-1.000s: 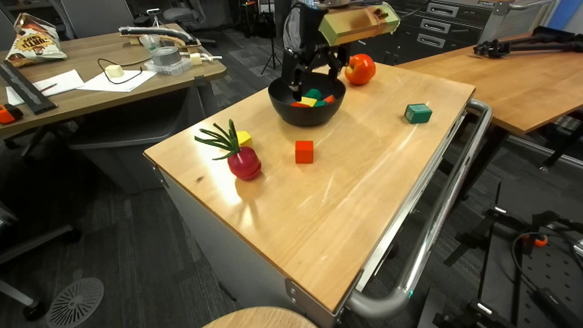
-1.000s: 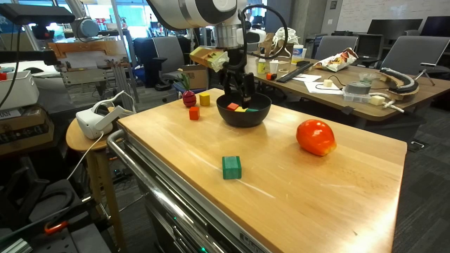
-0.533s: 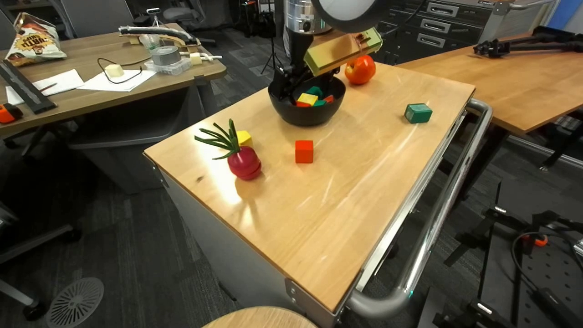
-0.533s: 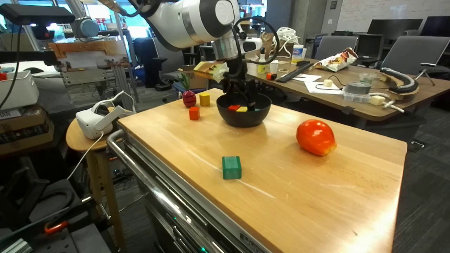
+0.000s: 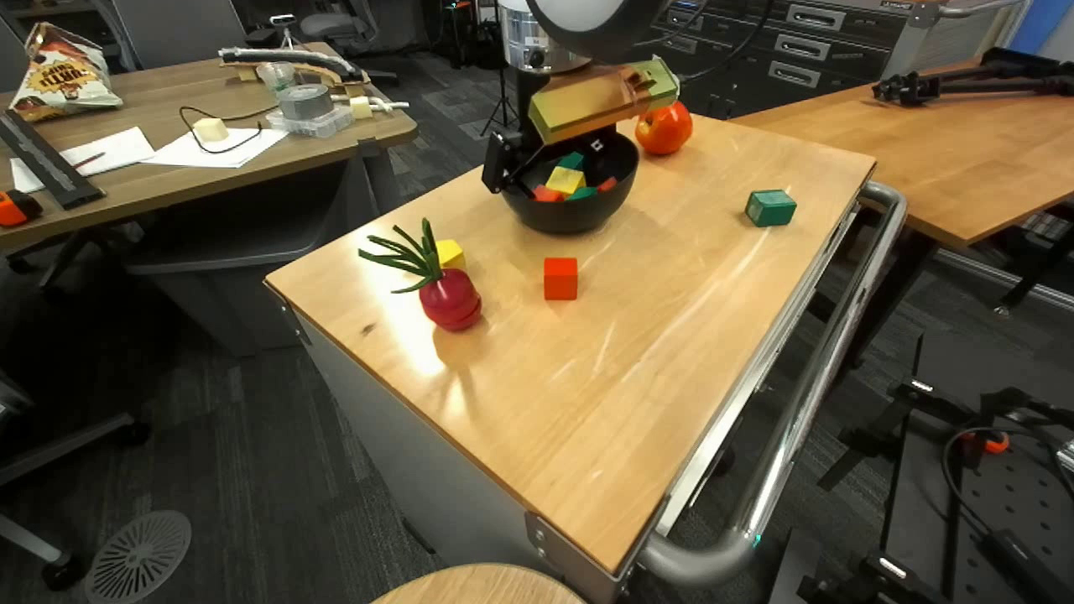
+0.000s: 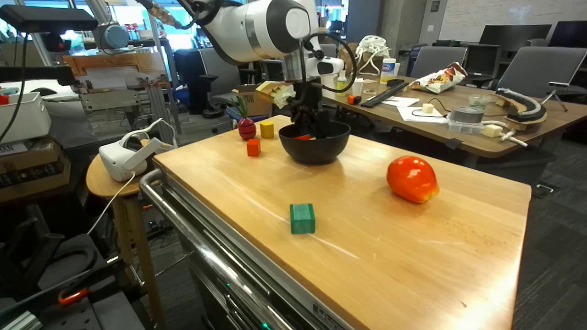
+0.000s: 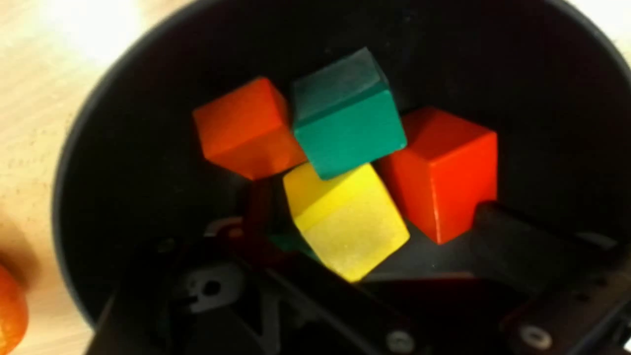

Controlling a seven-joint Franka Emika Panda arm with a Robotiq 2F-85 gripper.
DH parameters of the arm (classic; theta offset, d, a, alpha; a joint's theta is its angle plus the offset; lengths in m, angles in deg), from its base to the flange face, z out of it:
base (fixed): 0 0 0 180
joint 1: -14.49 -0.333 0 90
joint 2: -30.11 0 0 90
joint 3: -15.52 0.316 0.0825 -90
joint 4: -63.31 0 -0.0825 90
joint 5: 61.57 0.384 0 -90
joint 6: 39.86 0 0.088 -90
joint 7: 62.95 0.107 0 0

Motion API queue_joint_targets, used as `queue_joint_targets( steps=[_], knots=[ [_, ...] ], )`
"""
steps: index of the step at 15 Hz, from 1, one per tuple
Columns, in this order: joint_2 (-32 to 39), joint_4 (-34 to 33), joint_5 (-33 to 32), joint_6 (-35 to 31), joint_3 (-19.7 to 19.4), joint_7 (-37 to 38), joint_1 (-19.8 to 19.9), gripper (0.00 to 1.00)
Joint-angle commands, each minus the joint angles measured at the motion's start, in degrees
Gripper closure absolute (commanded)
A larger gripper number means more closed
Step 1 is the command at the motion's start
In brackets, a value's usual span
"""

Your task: Move the apple to the other side of the bowl and take all the items out of the bowl

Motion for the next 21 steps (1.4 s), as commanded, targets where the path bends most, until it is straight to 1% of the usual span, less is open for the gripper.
queue_joint_targets(
  steps=[1, 2, 3, 4, 5, 7, 9, 10, 11, 15, 17, 18, 19, 21],
  knots=[
    [0.6, -3.4, 7.1, 2.3, 0.6, -1.3, 2.4, 0.00],
    [0.2, -3.7, 9.0, 2.0, 0.5, -1.2, 3.1, 0.17],
    [0.3, -4.1, 10.4, 1.8, 0.2, -1.0, 3.6, 0.25],
    [0.6, -4.5, 11.3, 1.7, -0.1, -0.6, 3.9, 0.32],
    [1.0, -4.9, 11.8, 1.8, -0.3, -0.4, 4.2, 0.42],
    [1.7, -5.2, 12.3, 2.0, -0.6, 0.0, 4.6, 0.58],
    [2.4, -5.1, 12.0, 2.3, -0.8, 0.4, 4.7, 0.72],
    [2.9, -5.2, 11.7, 2.4, -1.0, 0.6, 4.6, 0.81],
    [2.8, -5.4, 11.5, 2.6, -1.1, 1.0, 4.4, 0.83],
    [2.1, -5.1, 11.5, 2.5, -0.9, 0.8, 4.5, 0.83],
    [-0.6, -3.8, 12.2, 4.0, 0.3, -3.0, 5.0, 0.83],
    [-2.7, -2.6, 12.2, 6.0, 1.2, -6.7, 5.4, 0.83],
    [-5.0, -0.9, 10.3, 7.7, 1.1, -9.3, 4.9, 0.83],
    [-10.5, 3.1, 6.2, 8.3, 0.2, -12.1, 4.1, 0.83]
  ],
)
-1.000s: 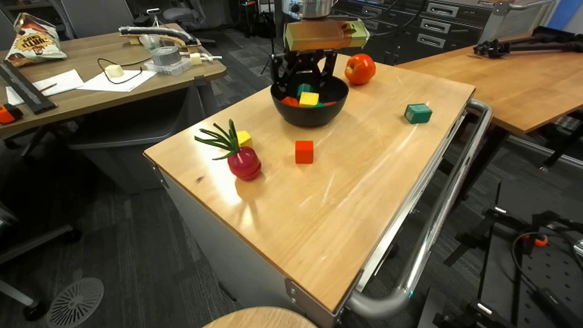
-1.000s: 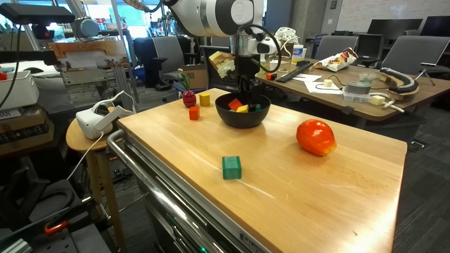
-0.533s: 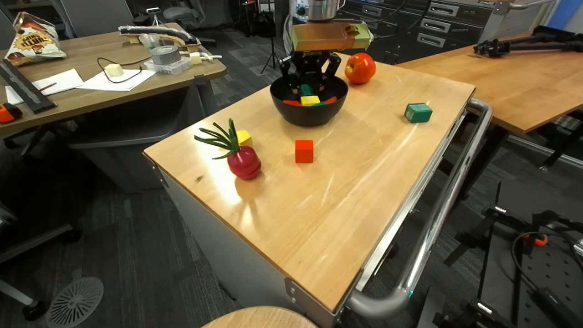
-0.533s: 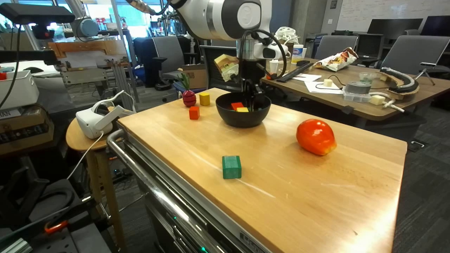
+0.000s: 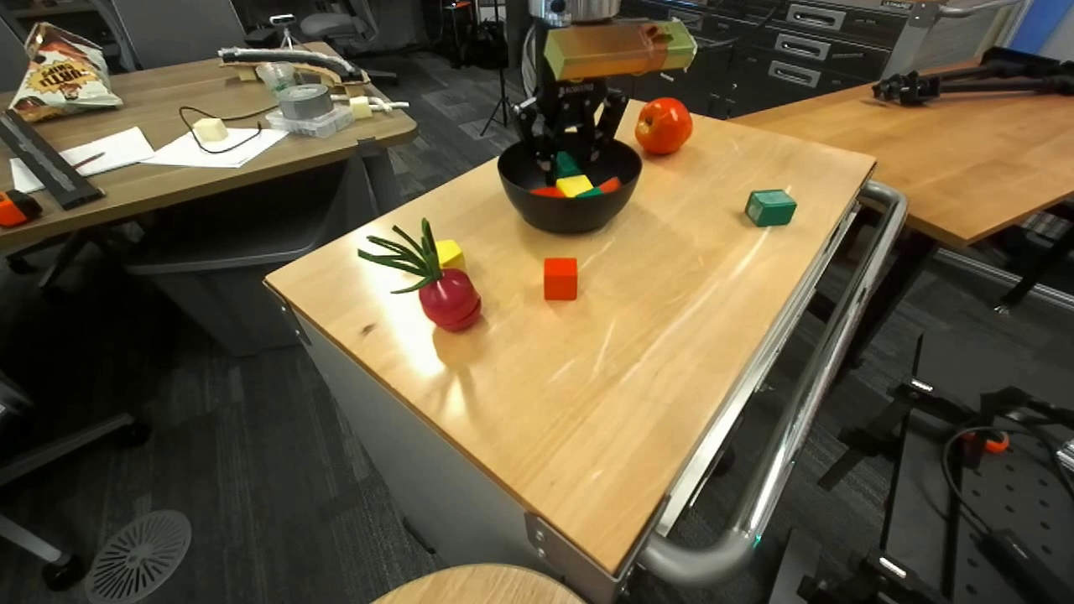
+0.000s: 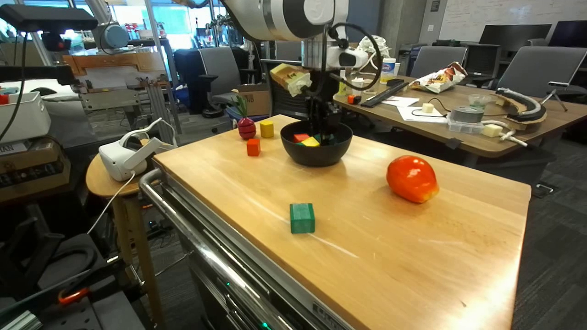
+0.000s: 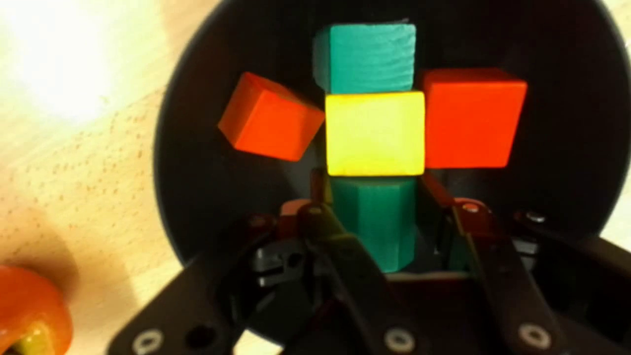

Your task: Move the apple to the other side of the bowl and take all the items out of the bowl

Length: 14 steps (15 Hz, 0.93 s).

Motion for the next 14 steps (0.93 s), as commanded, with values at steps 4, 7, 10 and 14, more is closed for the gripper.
queue_joint_targets(
  steps=[4, 7, 10, 14],
  knots=[
    [-20.2, 14.2, -14.0, 1.5, -2.0, -5.1, 0.5, 0.83],
    [-24.6, 18.8, -11.2, 2.2, -2.5, -6.6, 3.6, 0.83],
    [-23.9, 20.6, -3.3, 3.0, -3.3, -9.9, 6.5, 0.83],
    [-19.4, 20.1, 4.0, 4.1, -4.2, -11.0, 8.9, 0.83]
  ],
)
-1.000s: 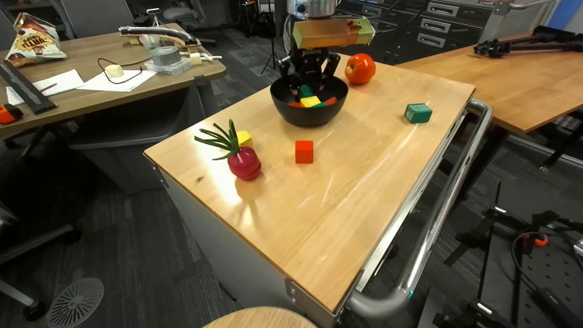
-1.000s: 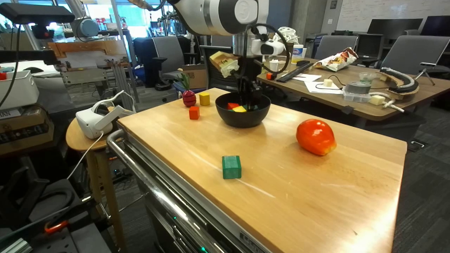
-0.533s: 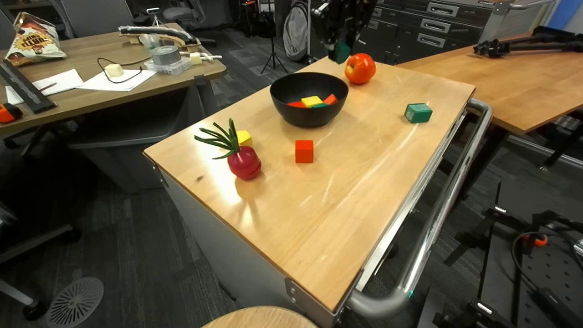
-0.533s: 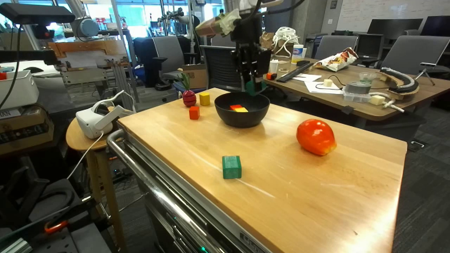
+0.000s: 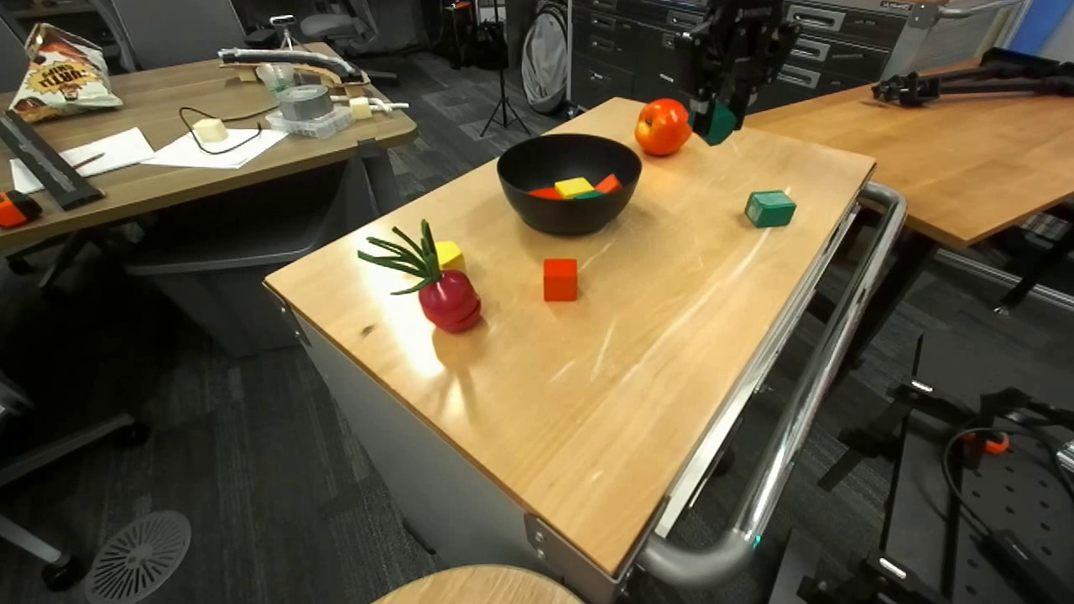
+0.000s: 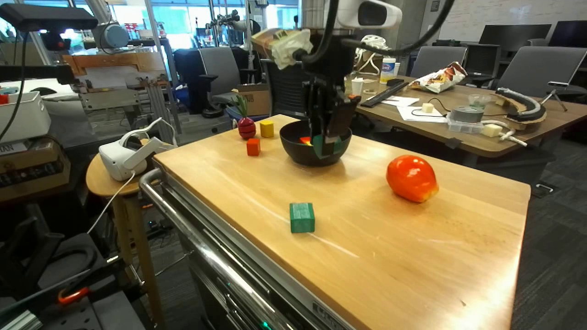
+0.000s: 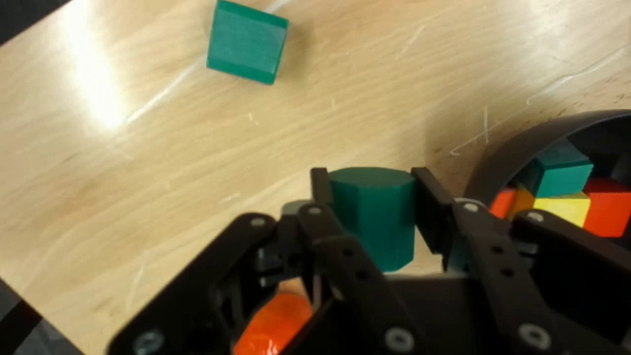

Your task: Move the apple to the other side of the bowl and take all the items out of the bowl

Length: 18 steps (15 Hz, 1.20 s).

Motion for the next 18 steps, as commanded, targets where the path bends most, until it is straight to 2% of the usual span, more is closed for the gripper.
queue_joint_targets(
  steps=[1, 6, 7, 8, 9, 12, 15, 18],
  knots=[
    [4.2, -1.4, 3.5, 0.5, -0.3, 0.5, 1.4, 0.83],
    [9.2, -3.6, 1.6, 1.2, 0.0, 3.1, 0.9, 0.82],
    [9.7, -4.0, 1.3, 1.5, 0.1, 3.2, 0.7, 0.48],
    [10.0, -4.5, 1.2, 1.6, 0.1, 3.3, 0.5, 0.31],
    [10.0, -4.9, 1.1, 1.7, 0.1, 3.3, 0.3, 0.27],
    [9.1, -6.1, 0.4, 1.6, 0.4, 3.1, -0.3, 0.03],
    [6.6, -6.2, -1.6, -1.0, 0.9, 4.0, -1.6, 0.00],
    [1.3, -3.1, -9.3, -6.0, 1.5, 5.4, -3.6, 0.00]
  ],
)
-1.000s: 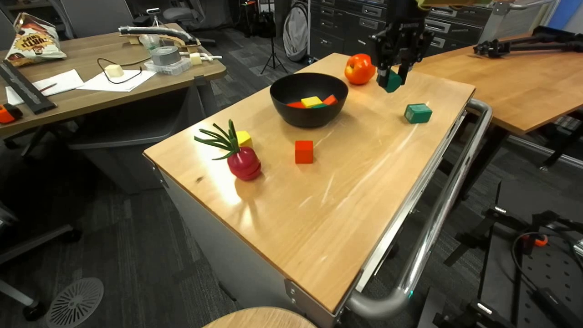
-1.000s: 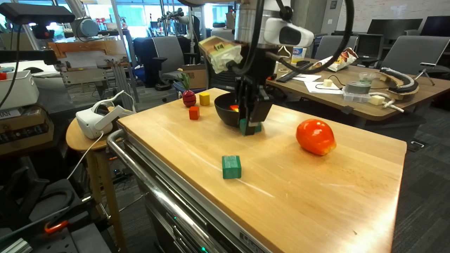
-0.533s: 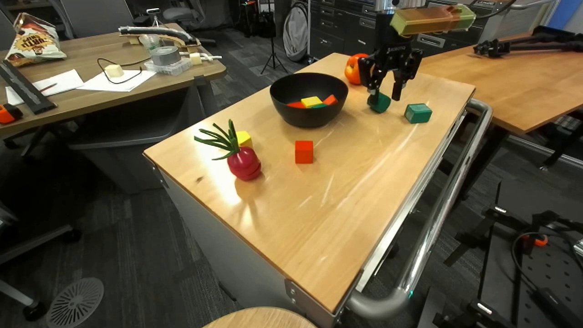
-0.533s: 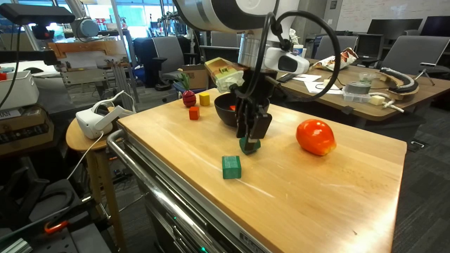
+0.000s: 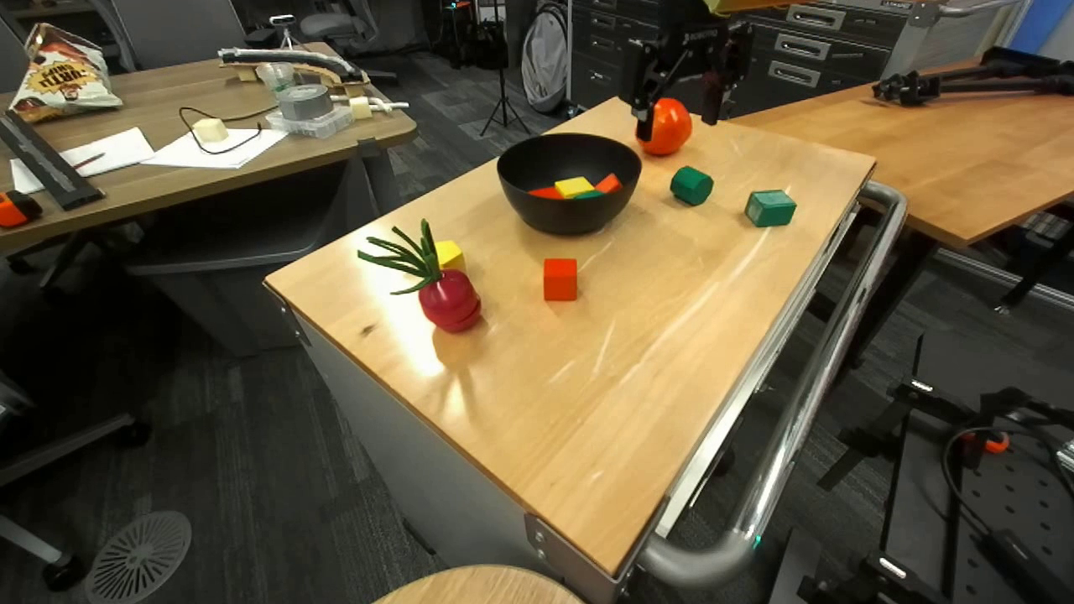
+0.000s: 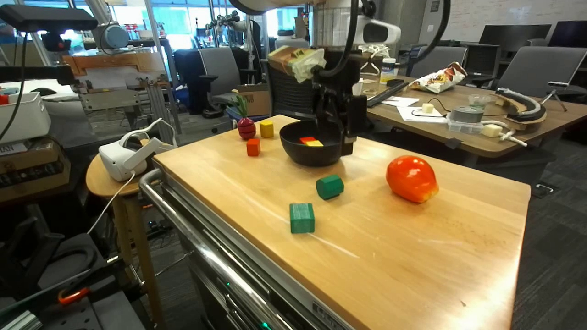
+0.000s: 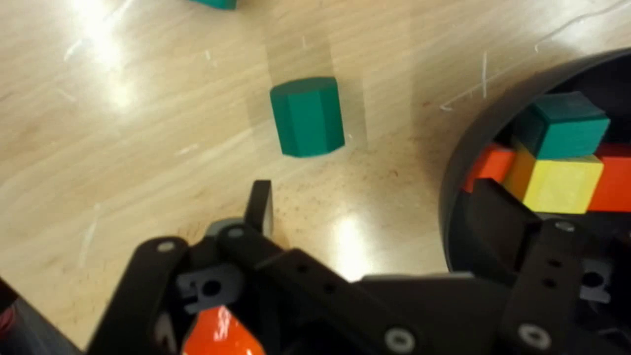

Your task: Move the apple to the other side of the bowl and take all the items out of the bowl

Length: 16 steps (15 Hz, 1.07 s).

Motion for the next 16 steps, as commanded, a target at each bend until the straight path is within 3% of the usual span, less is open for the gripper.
queue_joint_targets(
  steps=[1, 4, 8, 14, 16],
  knots=[
    [-6.4, 3.6, -8.1, -5.4, 1.2, 3.4, -2.4, 0.00],
    [-5.1, 2.5, -11.0, -7.2, 3.3, 6.0, -3.6, 0.00],
    [1.9, -1.7, -11.3, -11.9, 5.5, 10.2, -5.6, 0.00],
    [12.8, -10.0, -10.6, -11.2, 4.2, 11.4, -9.1, 0.00],
    [15.2, -12.2, -10.3, -10.8, 3.5, 11.6, -9.7, 0.26]
  ],
)
